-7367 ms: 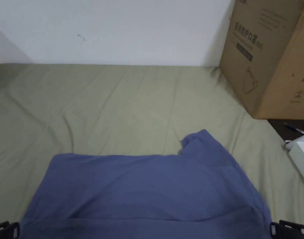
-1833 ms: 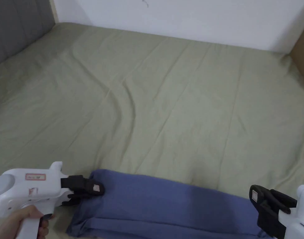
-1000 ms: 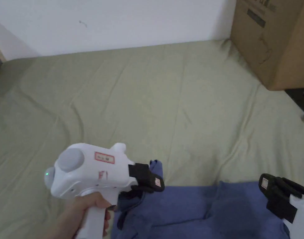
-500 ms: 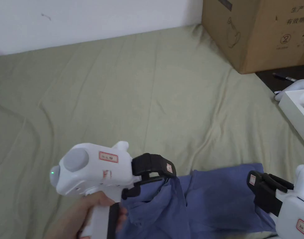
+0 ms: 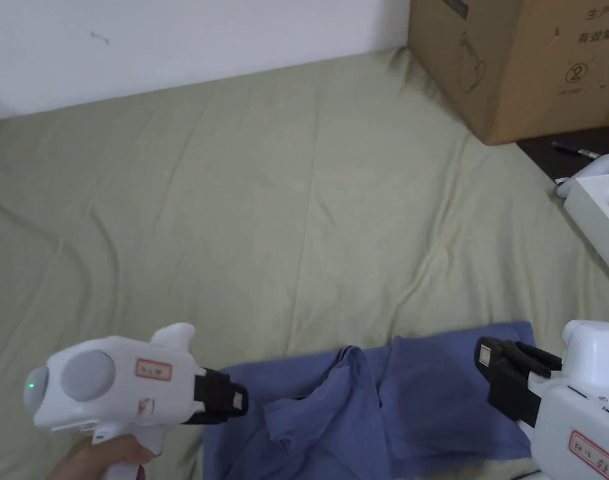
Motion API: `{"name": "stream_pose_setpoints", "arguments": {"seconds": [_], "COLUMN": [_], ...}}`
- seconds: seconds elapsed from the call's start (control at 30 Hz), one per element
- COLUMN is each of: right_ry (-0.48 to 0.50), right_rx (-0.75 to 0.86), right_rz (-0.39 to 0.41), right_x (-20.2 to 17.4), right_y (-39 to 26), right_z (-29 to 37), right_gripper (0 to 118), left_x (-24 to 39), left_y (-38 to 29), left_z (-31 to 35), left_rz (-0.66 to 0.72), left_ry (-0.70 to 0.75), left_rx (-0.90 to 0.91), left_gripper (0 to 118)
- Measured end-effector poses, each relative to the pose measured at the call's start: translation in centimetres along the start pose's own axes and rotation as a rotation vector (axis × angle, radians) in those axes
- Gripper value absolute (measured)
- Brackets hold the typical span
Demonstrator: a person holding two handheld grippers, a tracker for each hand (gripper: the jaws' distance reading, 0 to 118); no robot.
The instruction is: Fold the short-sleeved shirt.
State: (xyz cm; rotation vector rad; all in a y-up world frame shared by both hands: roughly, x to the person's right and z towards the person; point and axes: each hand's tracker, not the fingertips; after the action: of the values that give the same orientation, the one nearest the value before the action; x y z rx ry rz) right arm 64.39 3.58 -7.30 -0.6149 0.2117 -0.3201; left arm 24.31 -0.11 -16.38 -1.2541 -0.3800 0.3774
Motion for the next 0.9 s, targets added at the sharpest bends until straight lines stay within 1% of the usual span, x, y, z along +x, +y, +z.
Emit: {"name": "stream_pose_setpoints", "arguments": {"seconds": [0.03, 0.07, 0.1, 0.13, 0.2, 0.23, 0.37, 0.47, 0.6, 0.63, 0.7, 0.77, 0.83, 0.9], "right_ry": [0.002, 0.005, 0.007, 0.006, 0.009, 0.008, 0.0, -0.002, -0.01, -0.012, -0.009, -0.015, -0.016, -0.015], "right_rx": [-0.004, -0.007, -0.008, -0.009, -0.01, -0.009, -0.009, -0.016, -0.024, -0.024, -0.026, -0.029, -0.034, -0.038], "right_rz": [0.0, 0.001, 0.002, 0.003, 0.005, 0.005, -0.008, -0.03, -0.035, -0.038, -0.044, -0.045, -0.048, -0.051], "right_x": [0.0, -0.1, -0.1, -0.1, 0.0, 0.1, 0.7, 1.2, 1.4, 1.5, 1.7, 1.6, 1.6, 1.4], "right_y": [0.0, 0.0, 0.1, 0.1, 0.1, 0.1, 0.0, -0.3, -0.4, -0.5, -0.6, -0.5, -0.6, -0.6], "right_z": [0.0, 0.0, 0.1, 0.1, 0.2, 0.3, 0.4, 0.3, 0.4, 0.5, 0.5, 0.5, 0.4, 0.4], "right_gripper": [0, 0, 0, 0, 0, 0, 0, 0, 0, 0, 0, 0, 0, 0], "left_x": [0.0, 0.1, 0.1, -0.7, -0.1, 0.2, 0.8, 2.8, 5.7, 6.4, 8.4, 9.5, 9.6, 9.9], "left_y": [-0.1, -0.1, 0.1, 0.3, 0.9, 1.0, 0.4, -0.6, -1.6, -1.7, -2.2, -2.4, -2.2, -2.6], "left_z": [0.0, -0.2, -0.3, -0.7, -1.5, -1.8, -3.4, -4.8, -6.0, -6.3, -6.4, -7.0, -7.8, -7.7], "left_rz": [0.05, 0.094, 0.085, 0.073, 0.04, 0.016, 0.005, -0.012, -0.043, -0.063, -0.053, -0.076, -0.068, -0.089], "left_ry": [-0.019, -0.085, -0.122, -0.096, 0.014, 0.025, -0.026, -0.042, -0.104, -0.124, -0.171, -0.249, -0.229, -0.186], "left_rx": [0.023, 0.047, 0.06, 0.064, 0.05, 0.031, -0.024, -0.075, -0.121, -0.125, -0.121, -0.129, -0.14, -0.142], "left_gripper": [0, 0, 0, 0, 0, 0, 0, 0, 0, 0, 0, 0, 0, 0]}}
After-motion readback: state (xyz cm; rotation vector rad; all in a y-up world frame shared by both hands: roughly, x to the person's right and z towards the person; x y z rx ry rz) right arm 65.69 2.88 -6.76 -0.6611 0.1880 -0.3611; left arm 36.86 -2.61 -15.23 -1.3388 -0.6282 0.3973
